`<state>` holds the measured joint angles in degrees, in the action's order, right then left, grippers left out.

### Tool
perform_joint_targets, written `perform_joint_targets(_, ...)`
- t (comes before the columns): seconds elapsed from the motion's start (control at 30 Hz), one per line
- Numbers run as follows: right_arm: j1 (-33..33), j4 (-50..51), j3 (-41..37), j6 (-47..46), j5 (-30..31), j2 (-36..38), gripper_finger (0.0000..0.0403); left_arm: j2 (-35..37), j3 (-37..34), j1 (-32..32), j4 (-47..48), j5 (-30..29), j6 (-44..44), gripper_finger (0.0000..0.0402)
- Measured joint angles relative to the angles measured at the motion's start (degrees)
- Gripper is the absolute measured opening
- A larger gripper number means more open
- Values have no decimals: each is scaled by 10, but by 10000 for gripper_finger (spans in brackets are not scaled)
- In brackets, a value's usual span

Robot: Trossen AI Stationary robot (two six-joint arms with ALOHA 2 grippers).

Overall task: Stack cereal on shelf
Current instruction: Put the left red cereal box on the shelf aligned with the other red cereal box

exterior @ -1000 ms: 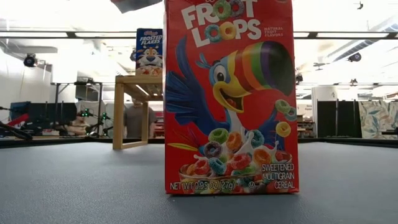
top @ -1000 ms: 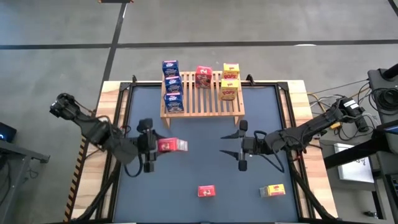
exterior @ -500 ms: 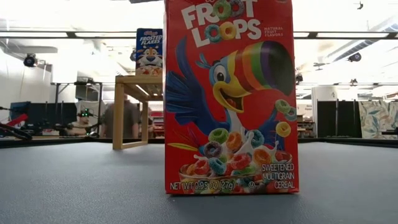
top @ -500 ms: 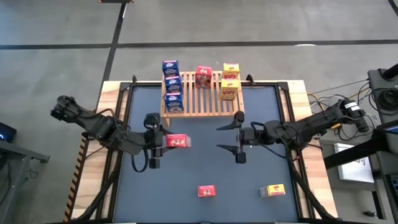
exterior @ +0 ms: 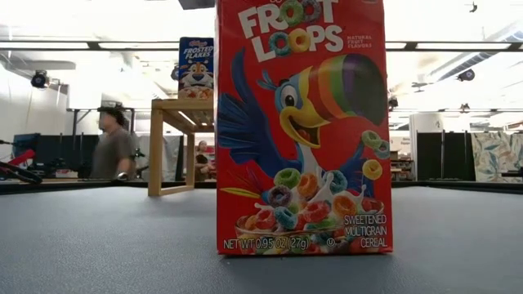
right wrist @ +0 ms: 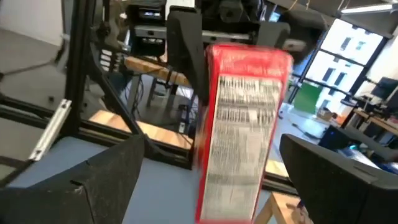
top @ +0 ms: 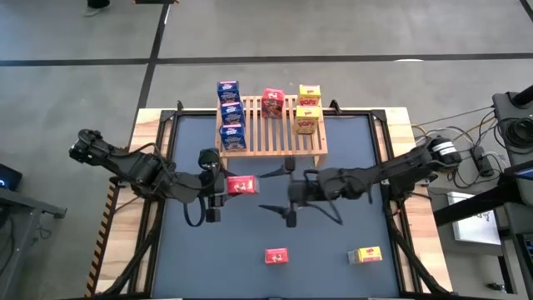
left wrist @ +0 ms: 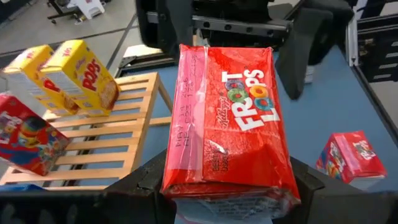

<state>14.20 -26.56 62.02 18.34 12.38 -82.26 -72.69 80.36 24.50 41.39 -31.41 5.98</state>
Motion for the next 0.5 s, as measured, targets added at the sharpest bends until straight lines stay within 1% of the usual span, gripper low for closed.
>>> perform_joint_targets(0.07,-3,10,27,12,11,-24,366,0,-2,0,1,4,6,171)
perform_joint_targets(0.23,-16,32,88,18,11,-69,366,0,-9,0,1,7,17,171)
perform_joint_targets(0.4,-21,73,120,18,6,-80,364,0,-17,0,1,8,21,171)
perform_joint_targets(0.5,-22,91,124,18,-2,-76,345,0,-19,0,2,10,25,171)
